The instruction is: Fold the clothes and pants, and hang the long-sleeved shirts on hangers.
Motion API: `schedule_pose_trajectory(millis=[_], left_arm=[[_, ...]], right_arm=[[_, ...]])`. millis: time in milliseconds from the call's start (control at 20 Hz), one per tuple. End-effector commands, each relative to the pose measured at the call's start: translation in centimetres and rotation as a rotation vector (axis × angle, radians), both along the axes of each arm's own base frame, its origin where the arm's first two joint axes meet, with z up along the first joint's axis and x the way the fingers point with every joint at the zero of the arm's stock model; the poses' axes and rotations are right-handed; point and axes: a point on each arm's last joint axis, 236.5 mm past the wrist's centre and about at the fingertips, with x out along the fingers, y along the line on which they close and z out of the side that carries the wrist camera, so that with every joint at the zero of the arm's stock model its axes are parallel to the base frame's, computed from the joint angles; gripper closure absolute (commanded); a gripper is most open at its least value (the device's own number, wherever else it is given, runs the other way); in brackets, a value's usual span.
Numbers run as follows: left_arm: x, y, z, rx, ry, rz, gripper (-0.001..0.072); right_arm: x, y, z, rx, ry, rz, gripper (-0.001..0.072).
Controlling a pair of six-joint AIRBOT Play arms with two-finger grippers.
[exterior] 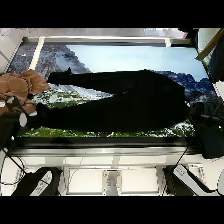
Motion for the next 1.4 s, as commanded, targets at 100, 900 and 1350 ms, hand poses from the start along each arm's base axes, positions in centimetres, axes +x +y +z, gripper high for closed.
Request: schedule_pose_trajectory(millis=[100, 900, 1350], left_arm=[[-4.3, -1.4, -3.6, -0.073, -0.013, 0.096, 0.0699], [1.0, -9.0, -0.2, -0.237, 0.09, -0.488, 0.0222], [5.0, -9.7, -3.5, 0.071, 0.221, -0.673, 0.0231]], right_arm=[[-7.3, 0.2, -1.1, 0.03, 0.238, 0.075, 0.0667], [4.4, 2.0, 9.0, -0.093, -0.127, 0.162, 0.0337], [5.4, 3.7, 9.0, -0.121, -0.145, 0.218, 0.0337]])
